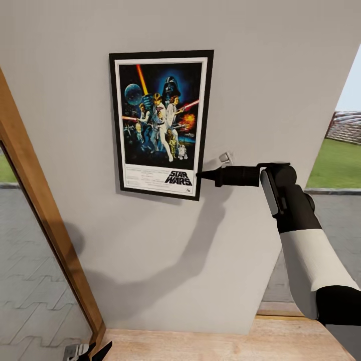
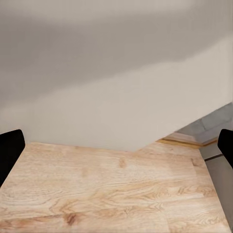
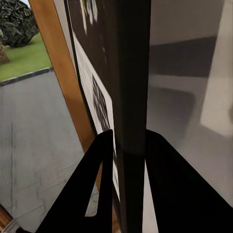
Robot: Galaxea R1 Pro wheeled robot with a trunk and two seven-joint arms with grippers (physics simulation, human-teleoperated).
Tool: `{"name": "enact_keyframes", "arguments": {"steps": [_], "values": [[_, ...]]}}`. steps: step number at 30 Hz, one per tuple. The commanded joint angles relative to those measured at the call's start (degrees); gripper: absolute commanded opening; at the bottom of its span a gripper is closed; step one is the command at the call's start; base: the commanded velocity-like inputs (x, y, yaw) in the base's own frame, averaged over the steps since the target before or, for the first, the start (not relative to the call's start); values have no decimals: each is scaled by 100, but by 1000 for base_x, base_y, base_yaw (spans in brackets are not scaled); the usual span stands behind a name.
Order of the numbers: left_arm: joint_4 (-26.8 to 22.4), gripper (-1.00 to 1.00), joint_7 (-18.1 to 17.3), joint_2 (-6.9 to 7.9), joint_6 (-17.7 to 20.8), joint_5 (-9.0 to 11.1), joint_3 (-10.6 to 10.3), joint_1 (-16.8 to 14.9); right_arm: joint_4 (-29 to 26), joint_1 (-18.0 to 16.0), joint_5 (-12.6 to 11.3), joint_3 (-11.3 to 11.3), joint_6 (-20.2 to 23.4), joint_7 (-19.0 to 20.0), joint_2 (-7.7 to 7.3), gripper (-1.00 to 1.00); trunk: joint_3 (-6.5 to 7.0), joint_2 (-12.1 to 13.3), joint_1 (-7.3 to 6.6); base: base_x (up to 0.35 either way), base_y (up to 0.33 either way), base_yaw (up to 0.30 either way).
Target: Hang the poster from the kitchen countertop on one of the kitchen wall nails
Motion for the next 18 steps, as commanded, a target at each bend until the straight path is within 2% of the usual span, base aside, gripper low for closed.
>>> {"name": "enact_keyframes", "arguments": {"steps": [1, 12, 18], "values": [[5, 100, -13, 1, -29, 11, -13, -7, 0, -7, -40, 6, 57, 11, -4, -100, -14, -14, 4, 0, 0, 0], [5, 100, -13, 1, -29, 11, -11, -10, 24, -7, -49, 6, -289, 19, 2, -100, -14, -14, 4, 0, 0, 0], [5, 100, -13, 1, -29, 11, -8, -10, 42, -7, -51, 6, -334, 20, 2, -100, -14, -14, 4, 0, 0, 0]]}}
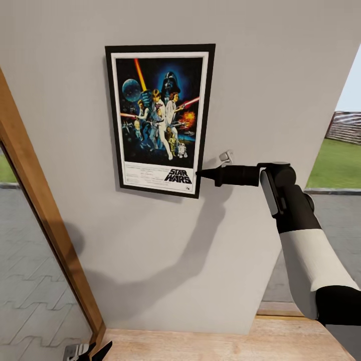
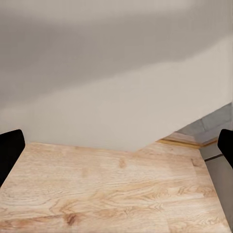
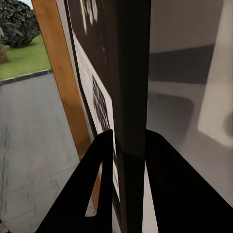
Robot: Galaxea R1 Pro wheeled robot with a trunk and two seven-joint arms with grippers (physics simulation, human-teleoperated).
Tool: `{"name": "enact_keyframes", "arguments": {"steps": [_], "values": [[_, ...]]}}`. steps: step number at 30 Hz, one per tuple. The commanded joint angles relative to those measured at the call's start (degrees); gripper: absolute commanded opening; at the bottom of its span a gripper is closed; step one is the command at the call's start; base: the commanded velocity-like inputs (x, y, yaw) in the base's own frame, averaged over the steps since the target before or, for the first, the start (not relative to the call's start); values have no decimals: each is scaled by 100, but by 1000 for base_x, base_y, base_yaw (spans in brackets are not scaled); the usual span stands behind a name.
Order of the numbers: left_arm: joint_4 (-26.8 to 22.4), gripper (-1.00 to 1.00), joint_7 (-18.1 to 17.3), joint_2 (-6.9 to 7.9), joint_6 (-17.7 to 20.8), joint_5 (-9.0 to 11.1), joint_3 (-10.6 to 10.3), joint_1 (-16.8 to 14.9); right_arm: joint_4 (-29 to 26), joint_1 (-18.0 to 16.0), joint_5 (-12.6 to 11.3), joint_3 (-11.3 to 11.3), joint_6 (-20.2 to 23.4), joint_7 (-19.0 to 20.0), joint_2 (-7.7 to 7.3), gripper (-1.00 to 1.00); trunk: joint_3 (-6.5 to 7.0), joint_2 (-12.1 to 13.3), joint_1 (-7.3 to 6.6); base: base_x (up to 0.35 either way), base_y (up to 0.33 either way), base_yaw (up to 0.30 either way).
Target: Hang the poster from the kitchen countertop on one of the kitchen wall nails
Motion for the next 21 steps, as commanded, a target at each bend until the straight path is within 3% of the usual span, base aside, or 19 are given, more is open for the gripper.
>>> {"name": "enact_keyframes", "arguments": {"steps": [1, 21], "values": [[5, 100, -13, 1, -29, 11, -12, -6, 2, -7, -40, 7, 56, 12, -4, -100, -14, -14, 4, 0, 0, 0], [5, 100, -5, 1, -29, 11, -17, -5, 17, -7, -31, 2, 45, 12, -11, -100, -14, -14, 4, 28, 0, 0]]}}
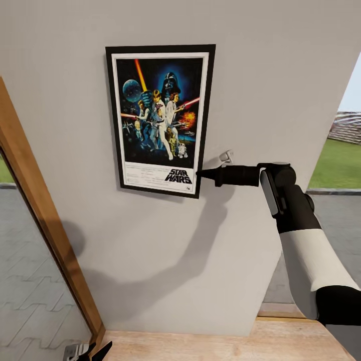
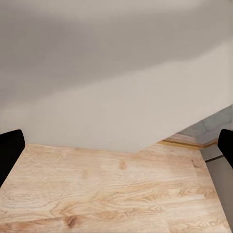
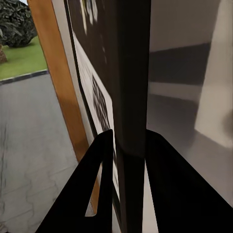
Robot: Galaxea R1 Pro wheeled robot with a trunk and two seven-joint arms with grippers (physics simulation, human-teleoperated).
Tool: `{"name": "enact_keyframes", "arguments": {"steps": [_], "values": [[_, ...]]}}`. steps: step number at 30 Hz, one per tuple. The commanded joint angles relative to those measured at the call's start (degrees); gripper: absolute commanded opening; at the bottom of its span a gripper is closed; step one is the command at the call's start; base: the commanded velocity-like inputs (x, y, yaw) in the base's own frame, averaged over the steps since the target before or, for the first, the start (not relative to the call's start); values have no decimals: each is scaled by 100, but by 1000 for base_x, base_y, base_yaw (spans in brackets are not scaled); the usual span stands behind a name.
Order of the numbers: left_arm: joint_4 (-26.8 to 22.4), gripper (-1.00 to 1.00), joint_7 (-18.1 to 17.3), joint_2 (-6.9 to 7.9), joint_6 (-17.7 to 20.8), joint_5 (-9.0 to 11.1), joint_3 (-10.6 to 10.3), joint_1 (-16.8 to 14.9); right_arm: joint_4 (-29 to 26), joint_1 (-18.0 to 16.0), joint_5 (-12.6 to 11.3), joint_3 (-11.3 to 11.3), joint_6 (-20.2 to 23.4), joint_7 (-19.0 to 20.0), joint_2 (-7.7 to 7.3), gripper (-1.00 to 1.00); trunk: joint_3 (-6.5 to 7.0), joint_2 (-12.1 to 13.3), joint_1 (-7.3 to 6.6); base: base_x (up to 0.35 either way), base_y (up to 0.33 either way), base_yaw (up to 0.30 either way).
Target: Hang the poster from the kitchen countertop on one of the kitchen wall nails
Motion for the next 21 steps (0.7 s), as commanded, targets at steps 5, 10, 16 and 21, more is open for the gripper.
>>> {"name": "enact_keyframes", "arguments": {"steps": [5, 10, 16, 21], "values": [[5, 100, -13, -33, -20, 11, -13, 11, 0, -7, -30, -1, 52, -50, -7, -100, -14, -14, 4, 2, 0, 0], [5, 100, -13, -33, -20, 11, -13, 11, 0, -7, -30, -1, 52, -50, -7, -100, -14, -14, 4, 0, 0, 0], [5, 100, -13, -33, -20, 11, -13, 11, 0, -7, -30, -1, 52, -50, -7, -100, -14, -14, 4, 0, 0, 0], [5, 100, -13, -33, -20, 11, -13, 11, 0, -7, -30, -1, 52, -50, -7, -100, -14, -14, 4, 0, 0, 0]]}}
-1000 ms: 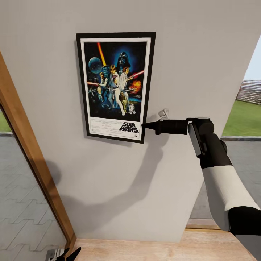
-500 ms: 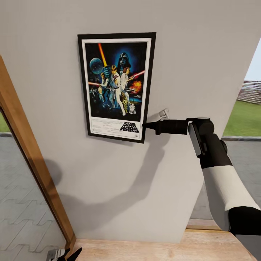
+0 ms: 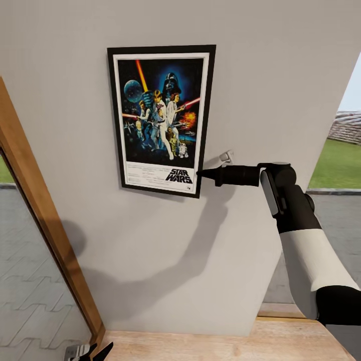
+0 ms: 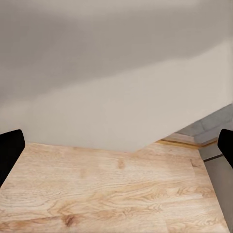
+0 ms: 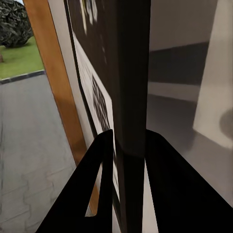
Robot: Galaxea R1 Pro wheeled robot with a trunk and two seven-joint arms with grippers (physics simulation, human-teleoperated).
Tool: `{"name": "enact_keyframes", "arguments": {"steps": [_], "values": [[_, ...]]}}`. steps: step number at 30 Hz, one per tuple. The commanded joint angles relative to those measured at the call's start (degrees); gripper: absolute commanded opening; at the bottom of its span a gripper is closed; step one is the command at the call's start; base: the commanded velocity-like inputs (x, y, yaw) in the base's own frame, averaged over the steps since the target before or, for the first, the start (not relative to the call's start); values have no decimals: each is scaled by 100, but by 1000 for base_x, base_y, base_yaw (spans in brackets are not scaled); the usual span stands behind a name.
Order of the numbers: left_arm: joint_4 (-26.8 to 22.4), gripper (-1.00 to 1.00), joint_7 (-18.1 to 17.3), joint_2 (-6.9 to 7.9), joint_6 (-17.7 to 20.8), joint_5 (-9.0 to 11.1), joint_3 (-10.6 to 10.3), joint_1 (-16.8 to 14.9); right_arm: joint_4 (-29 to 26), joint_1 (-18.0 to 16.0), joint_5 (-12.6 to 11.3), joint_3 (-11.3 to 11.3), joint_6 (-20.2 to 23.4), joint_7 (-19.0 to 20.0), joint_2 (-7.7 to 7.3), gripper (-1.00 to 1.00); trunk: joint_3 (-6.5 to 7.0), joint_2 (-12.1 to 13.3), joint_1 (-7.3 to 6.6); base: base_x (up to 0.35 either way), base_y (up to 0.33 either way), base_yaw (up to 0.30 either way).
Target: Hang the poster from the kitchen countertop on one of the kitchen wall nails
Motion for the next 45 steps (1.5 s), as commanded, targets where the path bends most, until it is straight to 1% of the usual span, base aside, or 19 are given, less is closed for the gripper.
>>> {"name": "enact_keyframes", "arguments": {"steps": [1, 10, 11, 12, 13, 14, 17, 18, 37, 45], "values": [[5, 100, -13, 1, -29, 11, -13, -6, 0, -7, -38, 6, 57, 15, -4, -100, -14, -14, 4, 0, 0, 0], [5, 100, -13, -8, -26, 11, -13, -6, 0, -7, -30, -4, 57, 62, -9, -100, -14, -14, 4, 72, 0, 0], [5, 100, -13, -8, -27, 11, -13, -6, 799, -697, -418, 525, -423, 821, -668, -100, -14, -14, 4, 242, 0, 0], [5, 100, -13, -8, -26, 11, -13, -6, 673, -704, -306, 342, -649, 1222, -641, -100, -14, -14, 4, 191, 0, 0], [5, 100, -13, -9, -27, 11, -13, -6, 636, -686, -29, 173, -521, 1438, -572, -100, -14, -14, 4, 153, 0, 0], [3, 100, -13, -9, -27, 11, -13, -6, 0, -7, -29, -7, 57, 67, -9, -100, -14, -14, 4, 122, 0, 0], [4, 100, -13, -9, -28, 11, -14, -6, 0, -7, -29, -7, 57, 68, -10, -100, -14, -14, 4, 64, 0, 0], [5, 100, -13, -9, -25, 11, -13, -6, 0, -7, -29, -8, 57, 68, -10, 100, -14, -14, 4, 32, 0, 0], [5, 100, -13, -9, -24, 11, -13, -6, 0, -7, -37, -9, 66, 68, -10, 100, -14, -14, 4, 4, 0, 0], [5, 100, -13, -9, -26, 11, -16, -6, -26, -7, -38, -1, 71, 77, -10, 100, -14, -14, 4, -170, 0, 0]]}}
